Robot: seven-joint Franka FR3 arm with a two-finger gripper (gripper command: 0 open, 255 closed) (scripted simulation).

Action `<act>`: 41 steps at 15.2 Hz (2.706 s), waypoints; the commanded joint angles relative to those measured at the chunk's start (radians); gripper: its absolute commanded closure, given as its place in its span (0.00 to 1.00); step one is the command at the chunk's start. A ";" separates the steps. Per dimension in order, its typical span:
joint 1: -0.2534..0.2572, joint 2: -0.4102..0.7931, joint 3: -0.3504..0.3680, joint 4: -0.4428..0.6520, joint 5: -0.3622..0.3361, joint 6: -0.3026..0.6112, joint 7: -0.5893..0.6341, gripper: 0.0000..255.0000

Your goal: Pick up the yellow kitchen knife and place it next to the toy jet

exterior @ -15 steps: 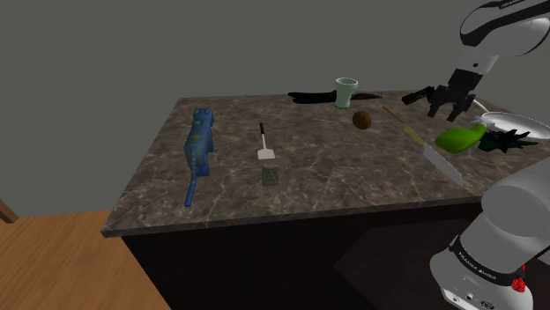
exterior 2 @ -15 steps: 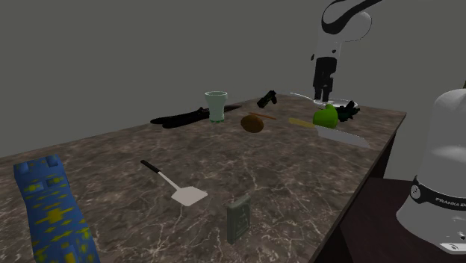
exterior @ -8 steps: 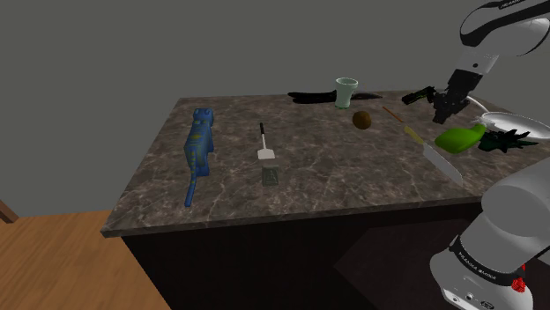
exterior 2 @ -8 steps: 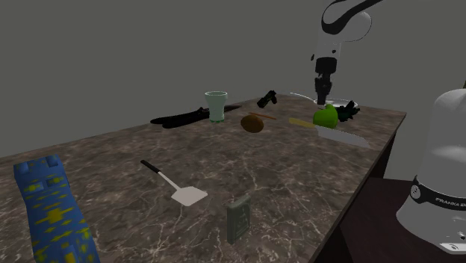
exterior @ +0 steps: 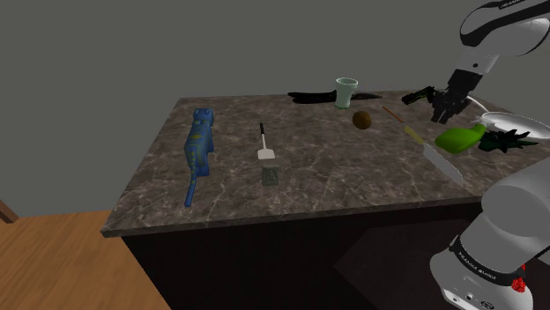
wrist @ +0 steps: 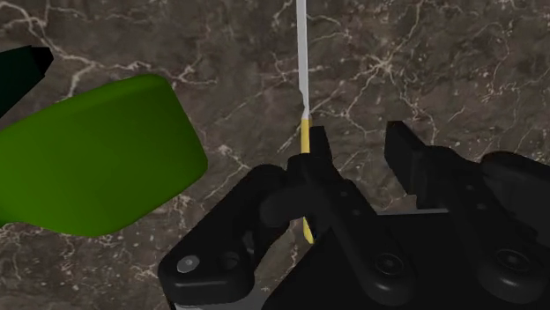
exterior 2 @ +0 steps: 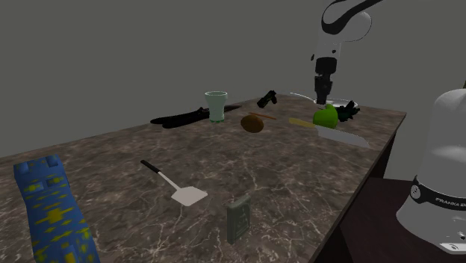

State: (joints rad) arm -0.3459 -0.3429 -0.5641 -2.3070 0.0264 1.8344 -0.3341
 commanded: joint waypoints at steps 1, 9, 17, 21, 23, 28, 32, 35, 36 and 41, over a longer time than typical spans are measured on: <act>-0.008 -0.021 0.009 -0.051 -0.019 0.048 0.014 0.00; -0.065 -0.081 0.045 -0.361 -0.136 0.397 0.094 0.00; -0.044 -0.010 0.022 -0.407 -0.112 0.509 0.073 0.00; -0.044 -0.010 0.022 -0.407 -0.112 0.509 0.073 0.00; -0.044 -0.010 0.022 -0.407 -0.112 0.509 0.073 0.00; -0.048 -0.021 0.026 -0.410 -0.117 0.502 0.078 1.00; -0.049 -0.024 0.027 -0.413 -0.119 0.503 0.080 1.00; -0.048 -0.020 0.024 -0.409 -0.116 0.502 0.077 0.00; -0.040 -0.026 0.012 -0.376 -0.094 0.463 0.048 0.00; 0.001 -0.024 -0.051 -0.213 0.002 0.293 -0.070 0.00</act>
State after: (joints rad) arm -0.3547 -0.3730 -0.6042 -2.5524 0.0087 2.1577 -0.3832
